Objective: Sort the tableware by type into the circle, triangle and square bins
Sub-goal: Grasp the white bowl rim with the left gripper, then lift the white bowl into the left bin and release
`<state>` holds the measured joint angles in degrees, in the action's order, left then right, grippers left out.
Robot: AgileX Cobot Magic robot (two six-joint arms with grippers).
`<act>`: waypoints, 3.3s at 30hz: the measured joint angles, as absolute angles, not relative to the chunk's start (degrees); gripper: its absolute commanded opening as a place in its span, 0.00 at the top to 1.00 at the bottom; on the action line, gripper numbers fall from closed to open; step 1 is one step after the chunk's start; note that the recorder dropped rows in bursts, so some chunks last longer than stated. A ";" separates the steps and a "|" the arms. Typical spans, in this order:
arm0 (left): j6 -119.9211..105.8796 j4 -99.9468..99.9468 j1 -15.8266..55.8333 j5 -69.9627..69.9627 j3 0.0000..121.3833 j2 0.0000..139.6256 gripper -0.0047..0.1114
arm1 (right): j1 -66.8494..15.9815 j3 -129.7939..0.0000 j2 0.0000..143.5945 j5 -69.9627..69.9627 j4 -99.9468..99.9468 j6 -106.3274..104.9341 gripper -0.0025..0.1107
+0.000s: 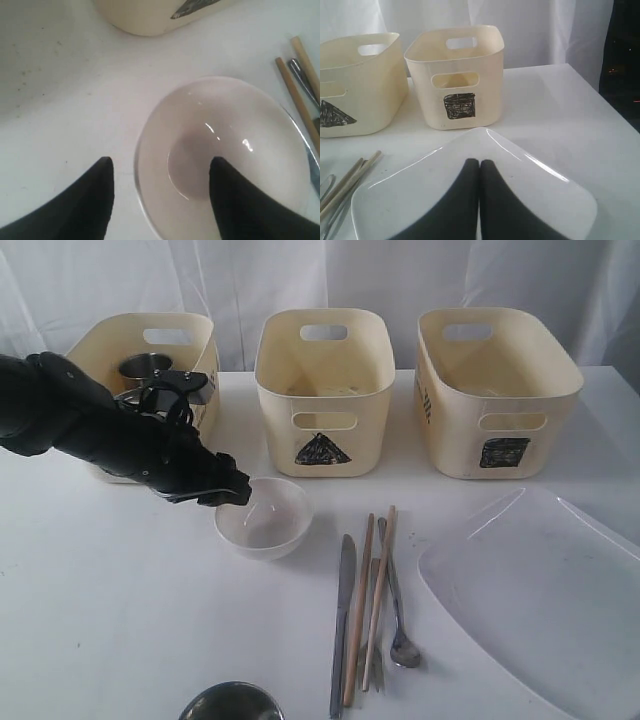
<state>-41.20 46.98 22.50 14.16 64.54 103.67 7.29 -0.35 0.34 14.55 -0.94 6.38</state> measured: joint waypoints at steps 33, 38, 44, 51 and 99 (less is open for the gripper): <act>-38.62 46.55 23.13 12.28 64.66 108.13 0.30 | 7.29 -0.35 0.34 14.55 -0.94 6.38 0.98; -38.62 46.55 23.20 10.64 64.66 108.27 0.30 | 7.29 -0.35 0.34 14.55 -0.94 6.38 0.98; -38.62 46.55 23.20 10.00 64.66 109.48 0.35 | 7.29 -0.35 0.34 14.55 -0.94 6.38 0.98; -38.52 46.55 23.25 9.88 64.66 109.85 0.37 | 7.29 -0.35 0.34 14.55 -0.94 6.38 0.98; -37.82 30.87 10.50 8.19 77.54 91.09 0.96 | 7.29 -0.35 0.34 14.55 -0.94 6.38 0.98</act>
